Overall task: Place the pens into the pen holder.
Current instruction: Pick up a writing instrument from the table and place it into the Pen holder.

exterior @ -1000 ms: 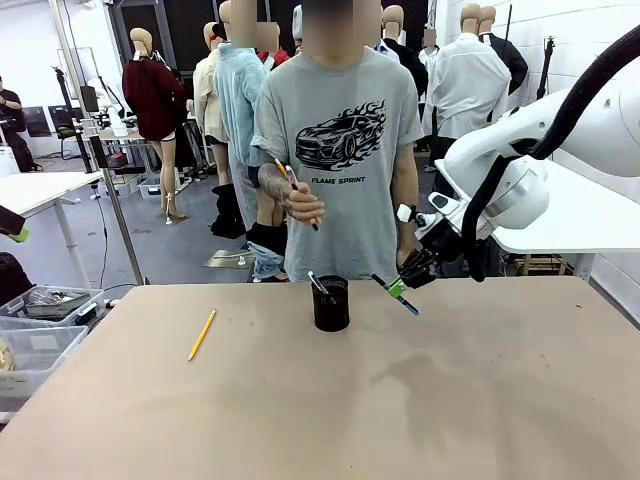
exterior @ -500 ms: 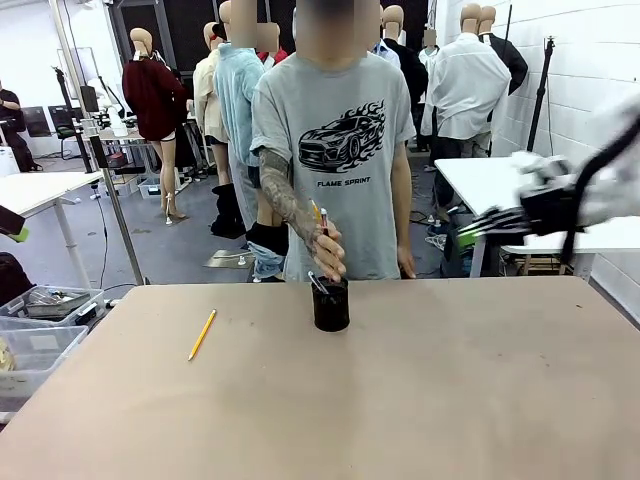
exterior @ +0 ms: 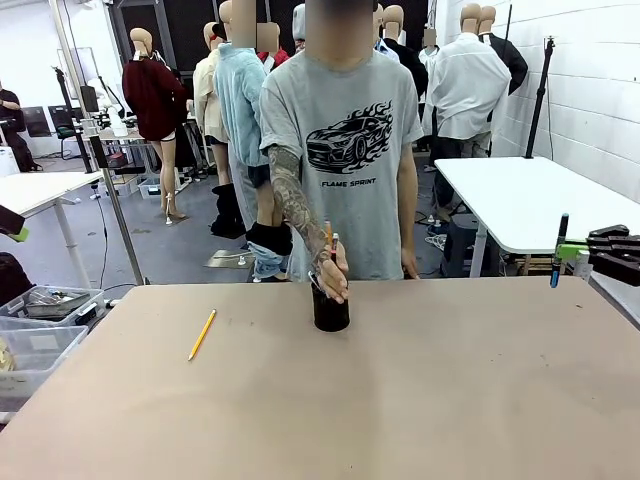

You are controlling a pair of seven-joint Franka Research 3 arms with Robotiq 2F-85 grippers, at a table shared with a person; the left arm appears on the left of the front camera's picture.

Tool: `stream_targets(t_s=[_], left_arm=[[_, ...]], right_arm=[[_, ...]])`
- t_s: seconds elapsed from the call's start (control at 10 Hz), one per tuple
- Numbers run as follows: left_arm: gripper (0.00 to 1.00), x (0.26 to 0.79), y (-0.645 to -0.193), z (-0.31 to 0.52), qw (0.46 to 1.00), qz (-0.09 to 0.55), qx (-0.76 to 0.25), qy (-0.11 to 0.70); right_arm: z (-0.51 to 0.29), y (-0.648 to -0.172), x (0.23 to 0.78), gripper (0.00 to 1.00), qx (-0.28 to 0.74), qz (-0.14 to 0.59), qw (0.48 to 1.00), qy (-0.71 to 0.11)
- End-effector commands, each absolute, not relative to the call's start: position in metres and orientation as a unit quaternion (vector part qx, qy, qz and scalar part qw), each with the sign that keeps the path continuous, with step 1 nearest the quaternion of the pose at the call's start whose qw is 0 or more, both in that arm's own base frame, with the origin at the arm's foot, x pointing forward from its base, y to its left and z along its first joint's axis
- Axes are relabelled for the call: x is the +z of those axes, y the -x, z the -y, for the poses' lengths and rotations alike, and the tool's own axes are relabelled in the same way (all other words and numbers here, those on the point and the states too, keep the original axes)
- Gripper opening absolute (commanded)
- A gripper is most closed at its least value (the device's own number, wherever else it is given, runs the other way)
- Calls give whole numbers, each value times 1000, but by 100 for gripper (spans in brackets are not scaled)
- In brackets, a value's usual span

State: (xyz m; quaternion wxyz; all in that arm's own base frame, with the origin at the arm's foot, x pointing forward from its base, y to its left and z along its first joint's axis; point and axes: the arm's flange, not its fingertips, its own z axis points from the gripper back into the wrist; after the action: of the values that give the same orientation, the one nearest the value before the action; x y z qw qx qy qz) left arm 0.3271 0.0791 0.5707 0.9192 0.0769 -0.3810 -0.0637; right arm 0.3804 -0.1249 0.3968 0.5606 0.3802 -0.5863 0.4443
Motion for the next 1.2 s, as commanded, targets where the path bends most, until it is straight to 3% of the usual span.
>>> stream_targets(t_s=[0.0,0.6,0.8,0.9,1.1], left_arm=[[100,570,-329,-79,917,385,-62,-79],[100,570,-329,-79,917,385,-62,-79],[100,570,-329,-79,917,385,-62,-79],[100,570,-329,-79,917,385,-62,-79],[100,570,-329,-79,917,385,-62,-79]], right_arm=[[106,-391,399,0,456,597,543,-375],[44,-454,418,0,467,567,556,-388],[16,-482,426,0,489,560,530,-408],[-57,-552,420,0,534,501,510,-451],[-85,-568,419,0,539,489,517,-450]])
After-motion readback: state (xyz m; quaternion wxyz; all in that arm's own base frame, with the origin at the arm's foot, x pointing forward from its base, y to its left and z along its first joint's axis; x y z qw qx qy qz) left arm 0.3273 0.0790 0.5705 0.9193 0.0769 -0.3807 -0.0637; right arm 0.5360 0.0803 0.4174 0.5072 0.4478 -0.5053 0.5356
